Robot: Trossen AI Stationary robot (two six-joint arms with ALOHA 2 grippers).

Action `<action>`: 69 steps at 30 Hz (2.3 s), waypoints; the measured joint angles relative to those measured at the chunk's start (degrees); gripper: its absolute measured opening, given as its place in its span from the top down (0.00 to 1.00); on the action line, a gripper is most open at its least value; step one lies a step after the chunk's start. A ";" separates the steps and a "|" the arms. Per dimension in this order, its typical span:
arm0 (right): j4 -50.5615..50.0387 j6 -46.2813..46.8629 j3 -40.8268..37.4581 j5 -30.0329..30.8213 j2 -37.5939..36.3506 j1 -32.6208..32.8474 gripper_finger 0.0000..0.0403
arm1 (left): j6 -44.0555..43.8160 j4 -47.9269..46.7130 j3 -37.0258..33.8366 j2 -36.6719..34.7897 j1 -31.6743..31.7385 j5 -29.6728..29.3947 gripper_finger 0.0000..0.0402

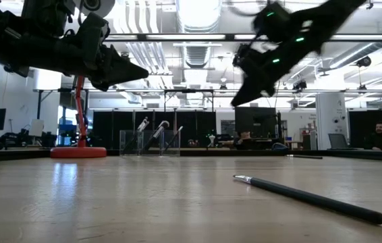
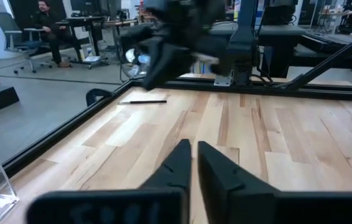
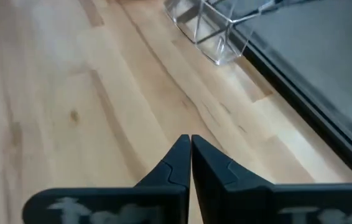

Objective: Pick & Place Makeup Supplies
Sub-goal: Put the makeup brush into the transparent organizer

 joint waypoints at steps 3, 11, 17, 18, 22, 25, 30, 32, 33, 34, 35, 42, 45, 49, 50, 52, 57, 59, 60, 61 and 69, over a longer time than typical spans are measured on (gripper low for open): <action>2.69 1.25 -6.94 4.85 -6.26 2.72 0.98 | -0.09 0.00 0.00 0.13 0.00 0.03 0.99; 2.83 6.18 -19.14 11.44 -18.31 -0.57 0.98 | -0.29 0.02 0.00 1.72 -0.07 0.44 1.00; 2.54 10.67 -23.10 11.12 -20.31 -11.51 0.97 | -0.92 1.14 0.13 4.81 -0.07 0.40 1.00; 2.27 10.77 -23.30 11.00 -19.90 -13.27 0.96 | -0.92 1.53 0.13 5.30 -0.05 0.41 1.00; 0.83 10.74 -24.08 10.51 -17.07 -19.41 0.89 | -0.35 2.50 0.73 7.07 -0.04 0.37 1.00; 0.91 10.55 -24.53 7.09 -14.41 -23.73 0.83 | -0.16 2.49 1.43 8.30 -0.04 0.35 1.00; 0.46 9.62 -24.28 4.67 -9.95 -28.59 0.77 | -0.83 2.48 2.29 9.84 -0.04 0.33 1.00; -0.54 10.00 -23.33 4.97 -9.52 -28.14 0.75 | -0.83 2.51 2.48 10.20 -0.04 0.31 1.00; -0.25 10.18 -22.96 4.92 -9.23 -28.04 0.75 | -0.83 2.49 2.56 10.28 -0.04 0.33 1.00; -0.47 10.58 -22.93 4.90 -9.14 -28.02 0.75 | -0.83 2.49 2.59 10.33 -0.04 0.32 1.00; -0.93 11.05 -22.93 5.02 -9.06 -28.08 0.75 | -0.85 2.49 2.66 10.37 -0.04 0.31 1.00; -0.10 12.01 -22.51 0.27 -9.12 -28.02 0.77 | -1.29 2.49 2.69 10.38 -0.04 0.31 1.00; -0.18 11.80 -22.50 2.89 -9.10 -27.83 0.76 | -1.40 2.49 2.69 10.38 -0.04 0.31 1.00; 0.31 12.46 -22.28 5.44 -8.95 -27.97 0.74 | -1.80 2.49 2.67 10.38 -0.04 0.30 1.00; 0.28 12.51 -22.10 5.43 -8.74 -28.00 0.74 | -1.84 2.48 2.67 10.38 -0.04 0.29 1.00; 0.02 13.00 -21.93 5.38 -8.45 -27.98 0.73 | -1.84 2.47 2.67 10.38 -0.04 0.31 1.00; -0.22 14.88 -20.74 7.31 -6.48 -27.98 0.75 | -2.17 2.47 2.67 10.38 -0.04 0.28 1.00; -0.40 15.48 -20.09 8.82 -5.08 -27.65 0.76 | -2.25 2.47 2.64 10.38 -0.04 0.29 1.00; -0.38 15.85 -19.70 9.78 -4.37 -27.44 0.76 | -2.25 2.45 2.64 10.38 -0.04 0.28 1.00; -0.58 16.31 -19.27 10.67 -3.55 -27.16 0.76 | -2.28 2.47 2.64 10.38 -0.04 0.28 1.00; -7.33 19.05 -14.46 13.36 1.59 -26.47 0.77 | -2.43 2.45 2.62 10.38 -0.04 0.29 1.00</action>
